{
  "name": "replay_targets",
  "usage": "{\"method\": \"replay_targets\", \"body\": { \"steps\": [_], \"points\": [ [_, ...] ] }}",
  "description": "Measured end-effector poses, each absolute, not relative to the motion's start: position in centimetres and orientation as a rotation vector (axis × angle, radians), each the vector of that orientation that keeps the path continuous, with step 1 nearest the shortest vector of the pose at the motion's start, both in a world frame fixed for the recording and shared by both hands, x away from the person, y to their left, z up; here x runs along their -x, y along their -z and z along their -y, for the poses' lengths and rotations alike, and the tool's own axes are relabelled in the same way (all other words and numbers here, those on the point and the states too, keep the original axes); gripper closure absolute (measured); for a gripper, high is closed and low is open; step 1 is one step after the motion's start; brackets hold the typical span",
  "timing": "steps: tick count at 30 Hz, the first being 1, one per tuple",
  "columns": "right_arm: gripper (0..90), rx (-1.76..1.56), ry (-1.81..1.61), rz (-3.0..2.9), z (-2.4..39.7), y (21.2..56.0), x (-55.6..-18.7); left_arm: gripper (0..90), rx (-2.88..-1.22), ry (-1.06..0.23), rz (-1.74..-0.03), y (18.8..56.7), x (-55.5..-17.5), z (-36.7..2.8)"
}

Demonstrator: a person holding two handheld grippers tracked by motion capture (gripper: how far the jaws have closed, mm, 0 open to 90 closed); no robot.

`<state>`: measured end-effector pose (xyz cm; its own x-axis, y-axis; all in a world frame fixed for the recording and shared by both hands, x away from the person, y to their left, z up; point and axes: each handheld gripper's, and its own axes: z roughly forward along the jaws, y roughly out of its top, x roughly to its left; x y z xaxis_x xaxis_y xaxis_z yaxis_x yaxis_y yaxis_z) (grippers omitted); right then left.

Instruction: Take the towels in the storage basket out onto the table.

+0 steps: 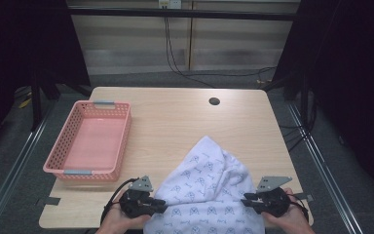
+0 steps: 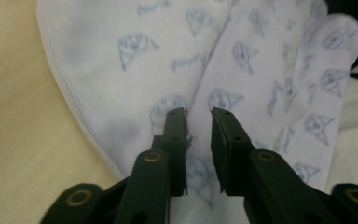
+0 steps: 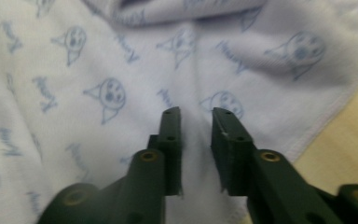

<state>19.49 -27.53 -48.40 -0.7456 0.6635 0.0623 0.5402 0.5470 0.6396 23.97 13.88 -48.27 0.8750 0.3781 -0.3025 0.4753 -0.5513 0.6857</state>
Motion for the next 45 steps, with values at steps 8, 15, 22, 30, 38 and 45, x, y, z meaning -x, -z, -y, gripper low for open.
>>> {"method": "replay_targets", "body": {
  "steps": [8,15,22,30,38,45],
  "points": [
    [65.3,-1.108,-1.025,-2.375,28.5,46.6,-24.8,63.1,-2.114,0.021,-0.719,48.0,-31.1,-10.2],
    [51.7,-1.154,-0.964,-2.405,26.2,48.9,-31.2,46.5,-2.115,0.042,-0.771,49.7,-35.5,-5.6],
    [79.7,-1.177,-0.985,-2.437,25.3,49.9,-31.9,85.7,-2.142,0.033,-0.741,50.1,-35.5,-5.0],
    [87.8,-1.214,-0.992,-2.302,27.7,47.5,-31.4,87.2,-2.036,-0.065,-0.753,46.1,-34.8,-9.0],
    [87.8,-1.236,-1.119,-2.065,31.6,41.0,-31.1,87.6,-1.867,-0.215,-0.812,40.4,-35.7,-13.2],
    [87.7,-1.166,-1.169,-2.138,31.2,41.5,-26.6,87.2,-2.021,-0.138,-0.719,42.3,-30.6,-14.0]
  ]
}}
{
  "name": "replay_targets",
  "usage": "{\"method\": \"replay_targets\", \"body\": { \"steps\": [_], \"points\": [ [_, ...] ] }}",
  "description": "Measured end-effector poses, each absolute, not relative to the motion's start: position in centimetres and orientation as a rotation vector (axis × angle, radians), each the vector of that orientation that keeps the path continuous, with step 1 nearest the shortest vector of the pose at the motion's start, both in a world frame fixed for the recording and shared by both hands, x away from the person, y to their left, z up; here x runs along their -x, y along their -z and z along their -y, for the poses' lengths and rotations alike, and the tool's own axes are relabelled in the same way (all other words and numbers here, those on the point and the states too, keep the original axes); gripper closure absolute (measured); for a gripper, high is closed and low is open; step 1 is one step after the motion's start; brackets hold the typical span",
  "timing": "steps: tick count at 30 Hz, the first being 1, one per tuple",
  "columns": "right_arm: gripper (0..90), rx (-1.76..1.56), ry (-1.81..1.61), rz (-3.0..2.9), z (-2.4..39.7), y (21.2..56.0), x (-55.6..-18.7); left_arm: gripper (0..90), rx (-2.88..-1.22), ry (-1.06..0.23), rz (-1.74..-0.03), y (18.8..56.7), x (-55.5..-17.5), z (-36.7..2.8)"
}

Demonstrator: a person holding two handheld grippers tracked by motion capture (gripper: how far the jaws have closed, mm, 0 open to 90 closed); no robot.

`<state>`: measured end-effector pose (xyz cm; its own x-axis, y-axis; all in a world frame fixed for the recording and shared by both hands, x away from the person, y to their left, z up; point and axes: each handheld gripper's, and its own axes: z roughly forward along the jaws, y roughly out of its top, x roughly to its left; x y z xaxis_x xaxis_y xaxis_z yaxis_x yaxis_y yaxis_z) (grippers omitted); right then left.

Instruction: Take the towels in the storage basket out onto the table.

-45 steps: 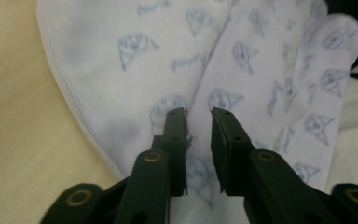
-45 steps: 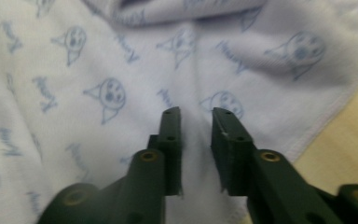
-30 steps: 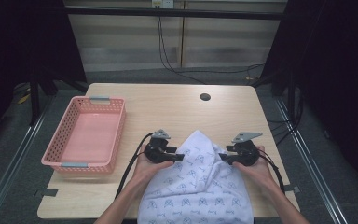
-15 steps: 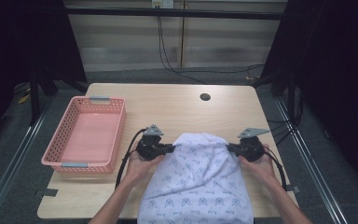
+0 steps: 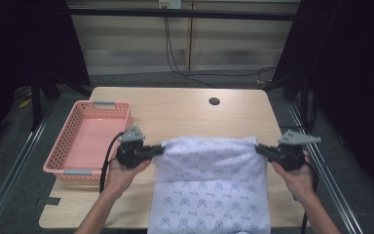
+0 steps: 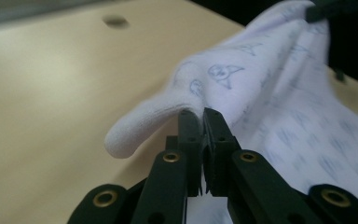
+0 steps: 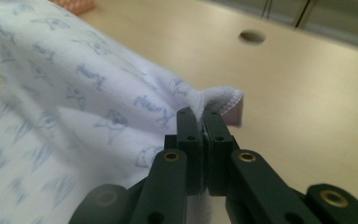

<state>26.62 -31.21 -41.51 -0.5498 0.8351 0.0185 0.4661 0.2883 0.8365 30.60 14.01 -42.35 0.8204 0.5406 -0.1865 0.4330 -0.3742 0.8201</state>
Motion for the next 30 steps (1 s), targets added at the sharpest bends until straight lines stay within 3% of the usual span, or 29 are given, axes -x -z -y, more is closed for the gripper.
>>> {"method": "replay_targets", "body": {
  "steps": [5,6,8,10,12,13,19,20,23,26,29,30],
  "points": [
    [87.3,-1.197,-1.142,-2.252,31.2,44.8,-22.2,85.1,-2.151,-0.002,-0.686,45.9,-26.4,-14.1],
    [86.7,-1.225,-1.091,-2.316,31.3,46.5,-20.2,82.9,-2.2,0.078,-0.657,47.4,-24.8,-14.3],
    [85.6,-1.256,-1.082,-2.356,31.4,47.3,-19.4,81.3,-2.233,0.076,-0.653,47.8,-24.2,-14.3],
    [82.7,-1.239,-0.995,-2.405,31.3,47.8,-18.4,73.1,-2.241,0.098,-0.645,48.1,-23.8,-14.4],
    [72.5,-1.213,-1.068,-2.358,31.4,46.5,-18.6,60.1,-2.191,0.097,-0.665,47.6,-24.3,-14.8],
    [72.5,-1.213,-1.068,-2.358,31.4,46.5,-18.6,60.1,-2.157,0.088,-0.68,47.2,-24.7,-15.1],
    [68.4,-1.196,-1.151,-2.265,31.1,45.2,-22.4,65.0,-2.022,0.014,-0.766,46.2,-28.8,-15.2],
    [64.9,-1.222,-1.134,-2.25,31.1,45.5,-24.4,65.4,-2.04,-0.05,-0.798,46.7,-30.4,-14.6],
    [60.6,-1.255,-1.08,-2.257,31.0,46.4,-26.4,65.8,-2.039,-0.024,-0.832,47.3,-31.6,-14.2],
    [50.9,-1.291,-0.967,-2.28,30.3,48.4,-28.7,62.3,-2.037,-0.028,-0.868,48.1,-32.4,-14.0],
    [49.3,-1.288,-0.93,-2.307,30.1,49.3,-29.5,59.1,-2.052,-0.029,-0.875,48.4,-32.5,-14.1],
    [45.0,-1.29,-0.884,-2.31,30.0,49.9,-29.7,56.4,-2.049,-0.026,-0.897,48.8,-32.6,-14.0]
  ]
}}
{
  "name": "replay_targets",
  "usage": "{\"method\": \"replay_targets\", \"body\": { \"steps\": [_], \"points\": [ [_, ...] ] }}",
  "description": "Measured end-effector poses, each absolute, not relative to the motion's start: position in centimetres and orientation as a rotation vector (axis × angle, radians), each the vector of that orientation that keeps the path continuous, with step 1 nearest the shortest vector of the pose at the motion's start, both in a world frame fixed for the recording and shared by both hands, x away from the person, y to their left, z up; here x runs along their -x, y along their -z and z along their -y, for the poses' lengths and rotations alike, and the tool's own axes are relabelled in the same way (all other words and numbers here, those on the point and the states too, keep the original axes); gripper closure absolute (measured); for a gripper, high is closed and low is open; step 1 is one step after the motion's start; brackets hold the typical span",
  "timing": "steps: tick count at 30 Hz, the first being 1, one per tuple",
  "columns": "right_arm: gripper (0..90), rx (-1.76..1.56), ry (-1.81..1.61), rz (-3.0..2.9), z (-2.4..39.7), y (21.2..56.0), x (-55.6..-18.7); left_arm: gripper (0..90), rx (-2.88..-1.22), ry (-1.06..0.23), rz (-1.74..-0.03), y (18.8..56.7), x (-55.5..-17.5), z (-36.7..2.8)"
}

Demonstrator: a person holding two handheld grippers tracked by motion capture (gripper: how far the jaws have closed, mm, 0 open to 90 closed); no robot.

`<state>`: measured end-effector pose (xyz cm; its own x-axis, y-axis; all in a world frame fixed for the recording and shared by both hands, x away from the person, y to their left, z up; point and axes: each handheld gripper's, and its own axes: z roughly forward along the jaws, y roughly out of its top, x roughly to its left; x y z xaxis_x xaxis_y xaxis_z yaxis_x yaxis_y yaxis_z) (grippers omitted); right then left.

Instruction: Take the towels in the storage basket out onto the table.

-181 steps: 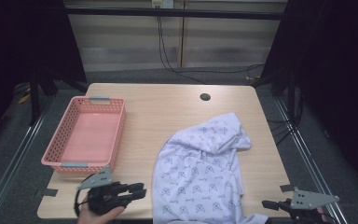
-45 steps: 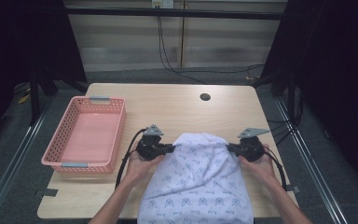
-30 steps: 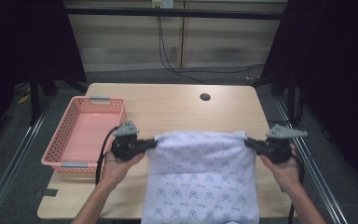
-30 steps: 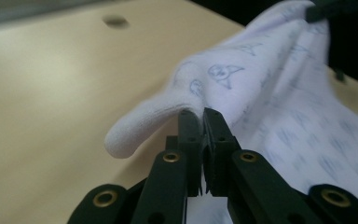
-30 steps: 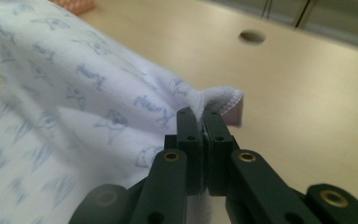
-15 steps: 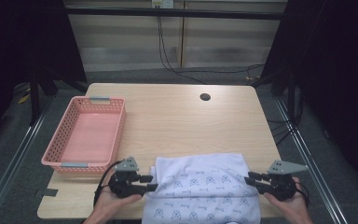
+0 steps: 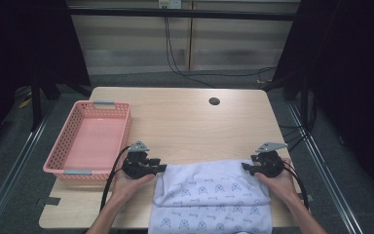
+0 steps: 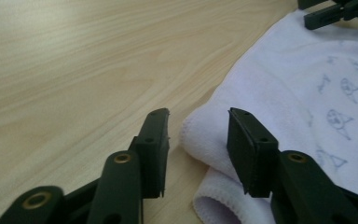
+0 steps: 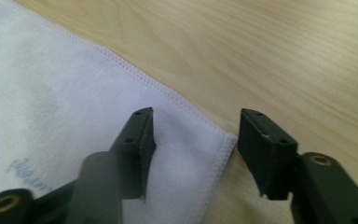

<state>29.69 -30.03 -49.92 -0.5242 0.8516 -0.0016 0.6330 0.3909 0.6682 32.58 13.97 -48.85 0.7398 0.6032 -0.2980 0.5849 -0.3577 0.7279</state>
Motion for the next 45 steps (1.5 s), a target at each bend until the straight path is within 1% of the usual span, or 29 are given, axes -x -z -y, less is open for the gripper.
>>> {"method": "replay_targets", "body": {
  "steps": [1,3,4,5,6,7,8,9,10,13,17,19,21,22,23,24,26,27,28,31,34,35,37,38,40,41,42,44,45],
  "points": [
    [43.4,-1.298,-0.881,-2.307,30.1,49.9,-29.7,53.8,-2.049,-0.026,-0.897,48.8,-32.6,-14.0],
    [43.9,-1.286,-0.86,-2.297,30.0,49.8,-29.6,50.9,-2.063,-0.003,-0.879,49.3,-32.8,-13.7],
    [56.1,-1.278,-0.893,-2.313,30.0,49.9,-29.5,48.9,-2.083,-0.009,-0.871,49.5,-32.9,-13.1],
    [56.1,-1.287,-0.912,-2.328,30.0,49.9,-29.4,48.4,-2.083,-0.009,-0.871,49.5,-32.9,-13.1],
    [74.9,-1.286,-0.95,-2.343,30.0,49.9,-29.3,49.7,-2.104,-0.006,-0.867,49.6,-33.0,-12.6],
    [74.9,-1.286,-0.95,-2.343,30.0,49.9,-29.3,55.2,-2.104,-0.006,-0.867,49.6,-33.0,-12.6],
    [84.5,-1.269,-0.949,-2.355,29.5,49.8,-29.2,66.8,-2.122,-0.01,-0.822,49.5,-32.9,-12.0],
    [84.5,-1.269,-0.949,-2.355,29.5,49.8,-29.2,73.8,-2.122,-0.01,-0.822,49.5,-32.9,-12.0],
    [86.2,-1.256,-0.964,-2.346,29.3,49.5,-29.0,80.7,-2.074,-0.059,-0.809,48.9,-32.8,-11.9],
    [86.5,-1.267,-1.018,-2.297,29.7,48.7,-28.9,84.8,-2.036,-0.099,-0.803,47.9,-32.6,-11.7],
    [86.6,-1.286,-1.101,-2.202,30.9,47.1,-28.5,84.7,-1.987,-0.036,-0.692,46.2,-31.8,-10.1],
    [86.5,-1.312,-1.103,-2.178,31.5,47.1,-28.5,81.2,-2.009,-0.006,-0.625,46.1,-31.2,-8.8],
    [86.5,-1.312,-1.085,-2.182,31.6,47.4,-28.5,79.5,-2.077,0.048,-0.561,46.8,-30.4,-6.8],
    [86.5,-1.33,-1.072,-2.19,31.8,47.7,-28.6,74.1,-2.126,0.063,-0.547,47.5,-30.1,-5.9],
    [86.5,-1.33,-1.072,-2.19,31.8,47.7,-28.6,69.7,-2.126,0.063,-0.547,47.5,-30.1,-5.9],
    [86.5,-1.335,-1.071,-2.19,31.8,47.8,-28.6,69.7,-2.145,0.094,-0.535,47.9,-30.0,-5.7],
    [86.4,-1.326,-1.074,-2.191,31.8,47.7,-28.4,64.7,-2.108,0.116,-0.541,47.8,-30.4,-6.3],
    [86.4,-1.326,-1.074,-2.191,31.8,47.7,-28.4,64.7,-2.082,0.118,-0.561,47.6,-30.6,-6.8],
    [86.4,-1.325,-1.084,-2.192,31.8,47.7,-28.3,66.0,-2.025,0.087,-0.617,47.3,-31.1,-8.1],
    [86.4,-1.327,-1.082,-2.195,31.8,47.8,-28.4,69.2,-1.982,0.083,-0.662,47.4,-31.6,-9.1],
    [86.3,-1.328,-1.075,-2.202,31.7,47.9,-28.5,67.3,-2.025,0.07,-0.691,48.3,-32.1,-9.7],
    [86.3,-1.328,-1.071,-2.203,31.6,47.9,-28.5,64.1,-2.057,0.072,-0.692,48.7,-32.1,-9.5],
    [86.1,-1.324,-1.068,-2.211,31.6,48.0,-28.5,62.1,-2.096,0.058,-0.694,49.2,-32.0,-8.9],
    [86.1,-1.318,-1.07,-2.214,31.5,48.0,-28.6,60.5,-2.124,0.081,-0.657,49.4,-31.7,-7.8],
    [86.0,-1.324,-1.067,-2.216,31.5,48.1,-28.6,56.2,-2.167,0.079,-0.608,49.5,-31.0,-6.7],
    [86.0,-1.322,-1.068,-2.218,31.5,48.1,-28.6,55.9,-2.167,0.079,-0.608,49.5,-31.0,-6.7],
    [86.0,-1.318,-1.065,-2.221,31.5,48.1,-28.6,55.4,-2.23,0.017,-0.588,49.6,-30.4,-5.9],
    [86.0,-1.316,-1.066,-2.223,31.5,48.1,-28.6,55.4,-2.226,0.011,-0.575,49.7,-30.2,-5.7],
    [86.0,-1.316,-1.066,-2.223,31.5,48.1,-28.6,59.5,-2.226,0.011,-0.575,49.7,-30.2,-5.7]
  ]
}}
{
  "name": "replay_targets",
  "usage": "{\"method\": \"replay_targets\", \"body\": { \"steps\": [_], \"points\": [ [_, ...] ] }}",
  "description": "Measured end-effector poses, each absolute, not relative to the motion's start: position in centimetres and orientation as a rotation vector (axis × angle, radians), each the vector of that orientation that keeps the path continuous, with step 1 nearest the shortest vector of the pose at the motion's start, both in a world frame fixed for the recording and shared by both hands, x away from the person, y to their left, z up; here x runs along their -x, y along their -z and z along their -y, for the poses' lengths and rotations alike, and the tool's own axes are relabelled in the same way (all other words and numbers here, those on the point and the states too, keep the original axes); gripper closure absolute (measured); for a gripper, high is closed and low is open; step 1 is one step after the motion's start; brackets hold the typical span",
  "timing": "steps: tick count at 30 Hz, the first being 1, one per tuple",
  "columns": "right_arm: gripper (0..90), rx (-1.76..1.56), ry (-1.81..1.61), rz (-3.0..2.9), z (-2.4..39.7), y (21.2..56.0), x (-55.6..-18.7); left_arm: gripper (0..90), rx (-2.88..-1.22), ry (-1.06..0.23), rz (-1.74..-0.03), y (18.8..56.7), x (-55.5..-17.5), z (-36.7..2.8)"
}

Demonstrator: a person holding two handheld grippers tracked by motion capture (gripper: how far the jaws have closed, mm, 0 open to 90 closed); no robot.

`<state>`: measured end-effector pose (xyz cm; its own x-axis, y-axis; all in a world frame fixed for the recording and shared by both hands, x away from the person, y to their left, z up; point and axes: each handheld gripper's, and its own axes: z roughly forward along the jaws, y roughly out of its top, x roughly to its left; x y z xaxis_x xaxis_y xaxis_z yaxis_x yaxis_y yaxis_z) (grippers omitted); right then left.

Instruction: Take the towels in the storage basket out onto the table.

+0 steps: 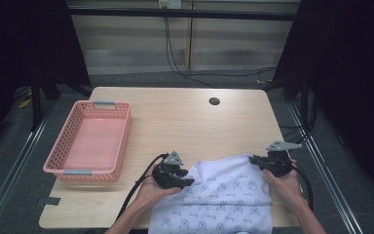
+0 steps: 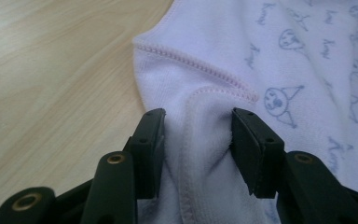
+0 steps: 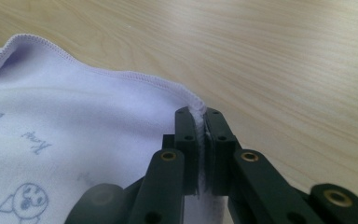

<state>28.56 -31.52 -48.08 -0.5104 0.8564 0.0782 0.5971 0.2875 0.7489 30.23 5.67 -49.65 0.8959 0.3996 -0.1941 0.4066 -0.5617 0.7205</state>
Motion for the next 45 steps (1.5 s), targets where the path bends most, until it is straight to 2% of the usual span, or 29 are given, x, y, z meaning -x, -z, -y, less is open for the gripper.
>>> {"method": "replay_targets", "body": {
  "steps": [3,4,6,14,17,20,25,32,33,37,39,45],
  "points": [
    [85.8,-1.311,-1.066,-2.226,31.5,48.1,-28.6,75.4,-2.2,-0.01,-0.552,49.4,-30.0,-5.9],
    [85.8,-1.311,-1.066,-2.226,31.5,48.1,-28.6,77.7,-2.2,-0.01,-0.552,49.4,-30.0,-5.9],
    [85.7,-1.312,-1.068,-2.226,31.5,48.1,-28.6,77.2,-2.146,0.019,-0.57,48.9,-30.1,-6.2],
    [85.5,-1.345,-1.118,-2.191,32.1,47.6,-28.5,76.1,-1.917,-0.011,-0.671,46.2,-31.4,-10.0],
    [85.6,-1.341,-1.13,-2.188,32.2,47.4,-28.4,84.5,-1.889,-0.043,-0.704,45.5,-31.9,-11.6],
    [85.6,-1.346,-1.138,-2.179,32.3,47.2,-28.3,85.3,-1.874,-0.062,-0.712,45.1,-32.2,-12.1],
    [85.7,-1.34,-1.192,-2.132,33.1,45.7,-27.9,85.9,-1.828,-0.113,-0.735,43.6,-32.7,-13.7],
    [85.8,-1.274,-1.322,-1.995,34.5,40.7,-28.5,85.6,-1.774,-0.21,-0.71,39.7,-34.1,-14.9],
    [85.8,-1.25,-1.348,-1.966,34.4,39.0,-29.1,85.7,-1.764,-0.236,-0.717,38.6,-34.7,-14.8],
    [85.5,-1.216,-1.35,-1.927,34.0,36.4,-31.2,85.7,-1.746,-0.29,-0.721,36.8,-36.2,-14.8],
    [85.5,-1.212,-1.354,-1.918,33.8,36.0,-31.9,85.7,-1.745,-0.301,-0.726,36.4,-36.8,-14.9],
    [85.9,-1.207,-1.308,-1.937,32.2,34.2,-37.5,85.6,-1.736,-0.359,-0.794,34.5,-40.3,-15.8]
  ]
}}
